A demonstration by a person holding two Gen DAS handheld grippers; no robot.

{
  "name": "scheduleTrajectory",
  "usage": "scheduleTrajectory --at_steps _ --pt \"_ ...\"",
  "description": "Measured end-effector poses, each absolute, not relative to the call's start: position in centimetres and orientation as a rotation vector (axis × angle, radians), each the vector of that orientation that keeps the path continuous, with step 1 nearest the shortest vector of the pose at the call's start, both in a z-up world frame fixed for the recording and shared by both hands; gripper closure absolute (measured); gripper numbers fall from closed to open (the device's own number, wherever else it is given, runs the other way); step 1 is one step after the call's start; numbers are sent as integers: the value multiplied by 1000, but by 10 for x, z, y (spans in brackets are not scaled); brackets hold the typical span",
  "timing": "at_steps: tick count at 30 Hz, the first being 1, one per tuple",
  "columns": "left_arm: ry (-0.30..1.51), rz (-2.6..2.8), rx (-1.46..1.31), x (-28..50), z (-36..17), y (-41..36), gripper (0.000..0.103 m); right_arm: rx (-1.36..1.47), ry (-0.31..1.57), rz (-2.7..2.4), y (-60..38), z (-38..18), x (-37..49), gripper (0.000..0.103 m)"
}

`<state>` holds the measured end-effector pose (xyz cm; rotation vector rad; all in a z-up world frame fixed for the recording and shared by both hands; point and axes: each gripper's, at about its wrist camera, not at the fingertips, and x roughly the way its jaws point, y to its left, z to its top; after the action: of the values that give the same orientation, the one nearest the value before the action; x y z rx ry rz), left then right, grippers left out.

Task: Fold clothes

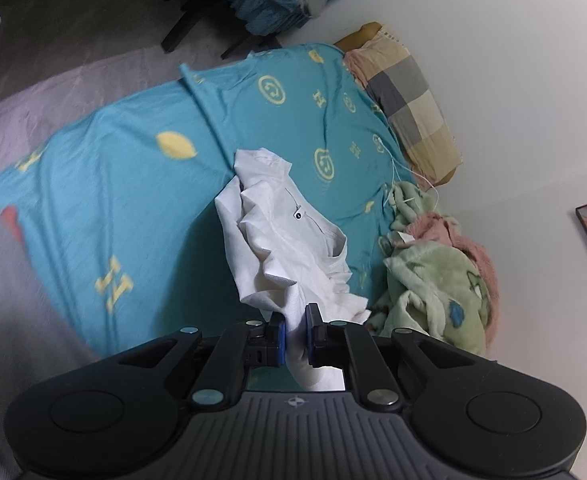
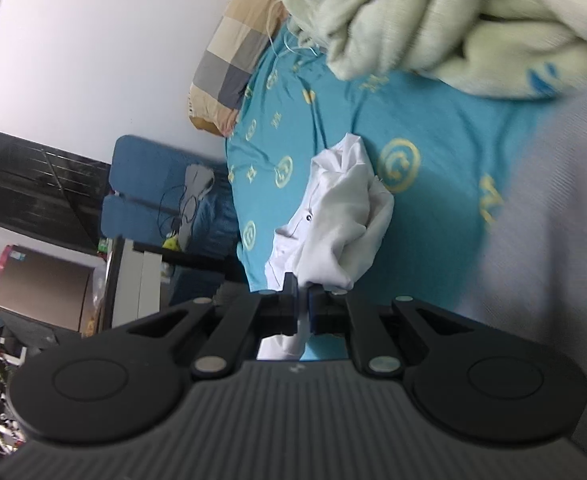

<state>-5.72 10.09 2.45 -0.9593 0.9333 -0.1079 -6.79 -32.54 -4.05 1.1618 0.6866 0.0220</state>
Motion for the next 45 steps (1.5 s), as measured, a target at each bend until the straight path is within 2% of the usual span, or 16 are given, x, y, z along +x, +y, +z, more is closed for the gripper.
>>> scheduleTrajectory --at_steps 6,10,18,26,32,37,40,42,44,45 --pt "936 -100 -964 -57 35 102 93 1157 695 31 -326 -30 -68 95" --pt "934 -72 -970 -8 33 93 93 1192 704 16 -331 -31 -31 95" --pt "968 -53 -983 124 -14 82 92 1205 734 -42 -333 -51 79 95" --pt "1014 -86 -930 249 -81 73 92 1174 811 -145 -337 -114 187 94" --pt "1085 -78 -893 294 -135 77 91 1135 840 -170 -331 -158 223 94" --pt "1088 -95 -830 300 -137 74 89 1064 845 -124 -329 -166 232 92" --pt "1044 -131 -729 294 -124 66 79 972 830 -63 -325 -154 234 91" --pt "1003 -161 -656 286 -112 60 55 887 803 -17 -318 -140 232 90" --pt "964 -199 -612 278 -103 54 43 804 758 35 -311 -125 227 85" --pt "947 -207 -583 274 -101 50 40 739 735 64 -305 -119 225 82"
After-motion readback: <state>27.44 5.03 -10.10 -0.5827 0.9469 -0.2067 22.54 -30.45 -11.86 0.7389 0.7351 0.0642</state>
